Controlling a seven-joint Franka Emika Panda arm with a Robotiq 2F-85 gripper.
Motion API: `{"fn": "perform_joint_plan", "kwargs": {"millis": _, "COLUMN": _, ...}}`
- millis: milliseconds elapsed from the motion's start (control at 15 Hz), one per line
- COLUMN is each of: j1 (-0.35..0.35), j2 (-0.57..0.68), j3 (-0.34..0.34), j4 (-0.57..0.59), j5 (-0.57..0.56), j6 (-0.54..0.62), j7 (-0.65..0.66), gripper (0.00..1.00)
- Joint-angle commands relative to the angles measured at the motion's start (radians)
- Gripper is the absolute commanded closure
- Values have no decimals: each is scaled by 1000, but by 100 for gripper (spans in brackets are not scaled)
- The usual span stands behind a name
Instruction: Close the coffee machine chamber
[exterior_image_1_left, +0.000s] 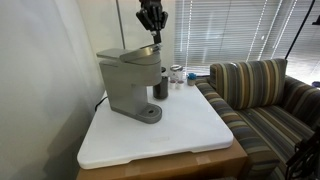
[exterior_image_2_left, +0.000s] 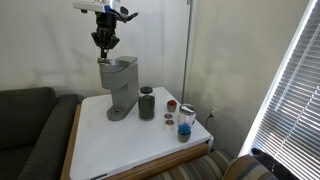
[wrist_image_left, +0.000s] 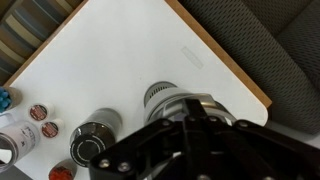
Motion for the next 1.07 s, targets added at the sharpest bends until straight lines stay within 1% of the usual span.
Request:
{"fn": "perform_joint_plan", "kwargs": {"millis": 0, "j1": -4, "j2": 49, "j3": 3, "j4": 32, "j5": 21, "j6": -11, "j7": 34, "gripper": 100}}
{"fn": "perform_joint_plan", "kwargs": {"millis": 200, "j1": -7, "j2": 76, "j3": 7, "j4": 48, "j5": 33, "j6": -19, "j7": 61, "gripper": 100}}
{"fn": "perform_joint_plan", "kwargs": {"millis": 400, "j1": -11, "j2": 125, "j3": 13, "j4": 88, "j5": 48, "j6": -44, "j7": 62, "gripper": 100}}
{"fn": "perform_joint_plan", "kwargs": {"millis": 600, "j1": -7, "j2": 216, "j3": 14, "j4": 165, "j5": 75, "j6": -92, "j7": 50, "gripper": 100}}
{"fn": "perform_joint_plan", "kwargs": {"millis": 667, "j1": -9, "j2": 235, "j3": 17, "j4": 202, "j5": 87, "j6": -130, "j7": 47, "gripper": 100}}
{"fn": "perform_joint_plan", "kwargs": {"millis": 733, "j1": -10, "j2": 254, "j3": 18, "j4": 230, "j5": 98, "j6": -142, "j7": 50, "gripper": 100}}
{"fn": "perform_joint_plan", "kwargs": {"millis": 1000, "j1": -17, "j2": 295, "j3": 17, "j4": 299, "j5": 126, "j6": -194, "j7": 63, "gripper": 100}}
